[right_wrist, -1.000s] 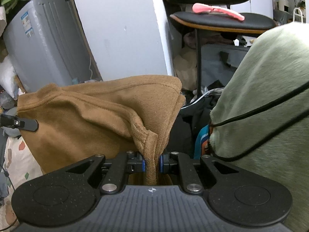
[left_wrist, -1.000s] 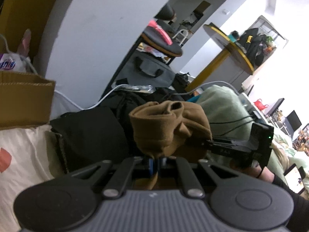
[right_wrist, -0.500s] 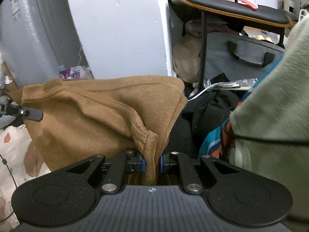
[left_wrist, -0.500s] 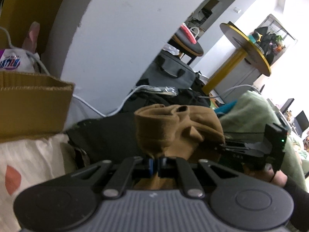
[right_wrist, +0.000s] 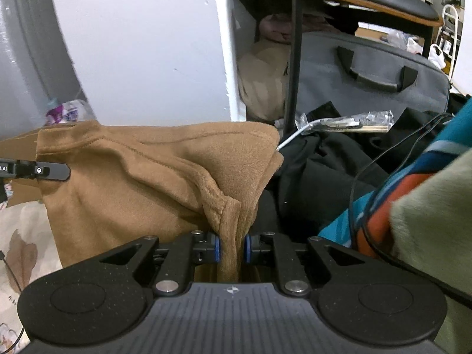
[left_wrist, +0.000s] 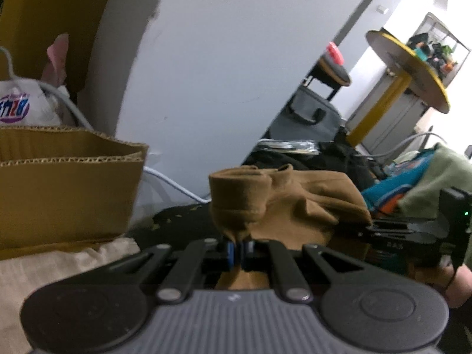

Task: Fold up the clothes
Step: 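Lift the pinched brown shirt up off the bed with both tools, then lower the shirt onto the clothes pile and open both tools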

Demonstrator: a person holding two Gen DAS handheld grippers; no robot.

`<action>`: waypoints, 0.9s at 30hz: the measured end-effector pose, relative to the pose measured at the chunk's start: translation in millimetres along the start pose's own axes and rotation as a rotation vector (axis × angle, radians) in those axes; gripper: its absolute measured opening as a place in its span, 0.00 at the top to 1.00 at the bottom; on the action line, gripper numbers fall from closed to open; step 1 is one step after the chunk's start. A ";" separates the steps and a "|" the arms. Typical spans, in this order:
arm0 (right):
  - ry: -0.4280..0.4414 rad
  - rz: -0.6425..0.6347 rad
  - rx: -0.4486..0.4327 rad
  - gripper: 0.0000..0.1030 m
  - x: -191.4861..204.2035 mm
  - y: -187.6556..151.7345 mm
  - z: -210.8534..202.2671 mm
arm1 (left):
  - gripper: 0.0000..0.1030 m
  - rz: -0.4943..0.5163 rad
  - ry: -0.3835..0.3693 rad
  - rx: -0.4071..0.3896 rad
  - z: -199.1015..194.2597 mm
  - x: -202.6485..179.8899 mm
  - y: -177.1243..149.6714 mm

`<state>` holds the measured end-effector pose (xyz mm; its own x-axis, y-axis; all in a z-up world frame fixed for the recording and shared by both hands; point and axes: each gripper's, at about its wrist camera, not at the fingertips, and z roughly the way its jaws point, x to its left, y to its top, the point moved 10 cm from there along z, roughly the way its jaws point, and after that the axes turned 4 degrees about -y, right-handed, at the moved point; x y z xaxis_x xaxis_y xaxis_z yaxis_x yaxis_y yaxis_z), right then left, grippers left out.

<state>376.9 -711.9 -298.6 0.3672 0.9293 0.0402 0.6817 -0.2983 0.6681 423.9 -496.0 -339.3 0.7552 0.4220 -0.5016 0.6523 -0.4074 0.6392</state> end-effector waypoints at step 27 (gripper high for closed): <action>-0.151 -0.063 0.079 0.81 -24.9 18.0 114.0 | 0.73 -0.085 0.242 0.030 51.0 68.8 -26.5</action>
<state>452.2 -765.2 -372.3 0.4093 0.9050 -0.1162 0.7517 -0.2624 0.6051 461.9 -497.5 -420.5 0.6625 0.6358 -0.3961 0.7168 -0.3846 0.5816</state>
